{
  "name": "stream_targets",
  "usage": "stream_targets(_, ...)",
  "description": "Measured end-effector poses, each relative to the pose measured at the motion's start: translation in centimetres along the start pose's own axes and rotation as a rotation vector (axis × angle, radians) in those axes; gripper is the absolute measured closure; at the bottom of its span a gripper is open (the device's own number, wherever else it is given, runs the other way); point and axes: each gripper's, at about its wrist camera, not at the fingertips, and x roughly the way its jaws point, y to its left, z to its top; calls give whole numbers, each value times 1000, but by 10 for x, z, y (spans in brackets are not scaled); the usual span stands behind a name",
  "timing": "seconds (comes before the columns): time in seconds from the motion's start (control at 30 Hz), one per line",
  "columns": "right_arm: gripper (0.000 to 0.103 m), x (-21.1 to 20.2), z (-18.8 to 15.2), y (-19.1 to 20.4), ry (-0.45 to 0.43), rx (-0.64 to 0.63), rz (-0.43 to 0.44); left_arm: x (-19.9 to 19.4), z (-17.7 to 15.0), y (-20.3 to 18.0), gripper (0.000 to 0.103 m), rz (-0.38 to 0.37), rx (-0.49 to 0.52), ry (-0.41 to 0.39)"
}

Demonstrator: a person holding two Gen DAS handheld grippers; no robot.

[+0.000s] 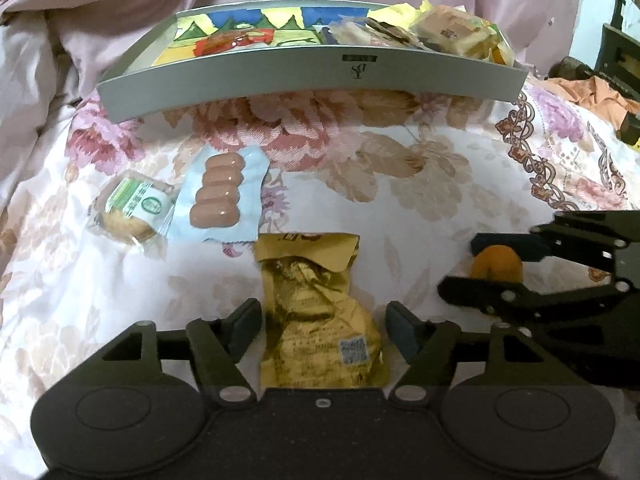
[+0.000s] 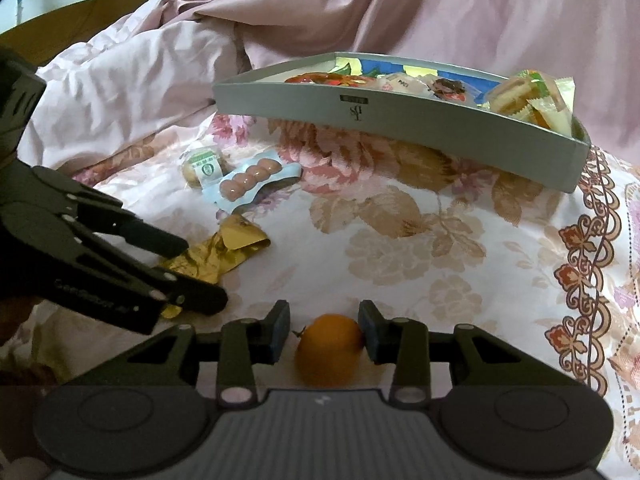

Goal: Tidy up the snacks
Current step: 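Grasp the gold foil packet with left tool while right tool holds the orange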

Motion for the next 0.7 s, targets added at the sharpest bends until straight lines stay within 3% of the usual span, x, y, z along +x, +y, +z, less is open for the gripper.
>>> stream_targets(0.13,50,-6,-4,-3,15,48,-6,5,4,1,29,5,-12,-6)
stream_targets(0.33,50,-9,-9,-1,16,61,-20,1,2,0,42,11,-24,-14)
stream_targets(0.5,65,-12,-11,2,19,91,-27,-4,-2,-4,48,11,-24,-13)
stream_targets(0.7,66,-17,-13,9,9,109,-60,-12,-7,-6,50,6,-34,-3)
